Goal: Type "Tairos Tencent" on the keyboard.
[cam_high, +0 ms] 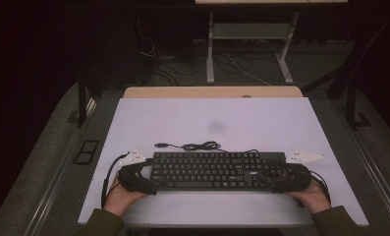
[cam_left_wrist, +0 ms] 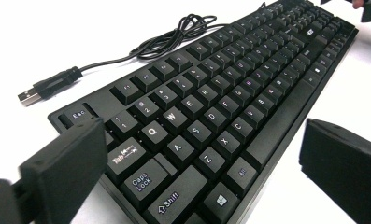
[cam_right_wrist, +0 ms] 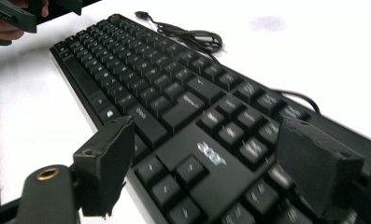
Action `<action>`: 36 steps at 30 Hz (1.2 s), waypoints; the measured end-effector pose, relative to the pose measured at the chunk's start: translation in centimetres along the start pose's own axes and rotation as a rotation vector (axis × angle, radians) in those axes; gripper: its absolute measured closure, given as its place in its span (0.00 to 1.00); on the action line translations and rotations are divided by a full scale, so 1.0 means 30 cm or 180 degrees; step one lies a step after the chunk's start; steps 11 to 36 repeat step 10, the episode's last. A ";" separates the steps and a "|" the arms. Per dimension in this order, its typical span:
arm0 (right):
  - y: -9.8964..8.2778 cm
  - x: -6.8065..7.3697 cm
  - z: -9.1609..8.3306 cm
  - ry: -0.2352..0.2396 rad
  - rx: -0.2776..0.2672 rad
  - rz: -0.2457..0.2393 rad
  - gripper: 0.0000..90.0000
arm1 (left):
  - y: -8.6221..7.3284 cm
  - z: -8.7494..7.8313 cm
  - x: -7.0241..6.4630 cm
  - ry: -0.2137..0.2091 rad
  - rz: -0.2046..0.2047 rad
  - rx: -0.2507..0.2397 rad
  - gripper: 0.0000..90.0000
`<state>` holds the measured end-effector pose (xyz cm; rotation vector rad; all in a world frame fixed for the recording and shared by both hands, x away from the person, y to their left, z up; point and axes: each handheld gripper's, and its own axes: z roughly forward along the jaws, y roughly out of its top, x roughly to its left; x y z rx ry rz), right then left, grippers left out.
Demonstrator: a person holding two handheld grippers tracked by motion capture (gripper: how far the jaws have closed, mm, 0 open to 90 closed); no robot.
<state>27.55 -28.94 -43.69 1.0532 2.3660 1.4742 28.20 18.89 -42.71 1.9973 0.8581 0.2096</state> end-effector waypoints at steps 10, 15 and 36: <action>-0.024 -0.012 -0.031 -0.0070 0.0001 -0.0005 0.20 | 0.003 0.002 -0.004 -0.0002 0.0032 0.0016 0.00; -0.024 -0.012 -0.031 -0.0070 0.0001 -0.0005 0.20 | 0.003 0.002 -0.004 -0.0002 0.0032 0.0016 0.00; -0.024 -0.012 -0.031 -0.0070 0.0001 -0.0005 0.20 | 0.003 0.002 -0.004 -0.0002 0.0032 0.0016 0.00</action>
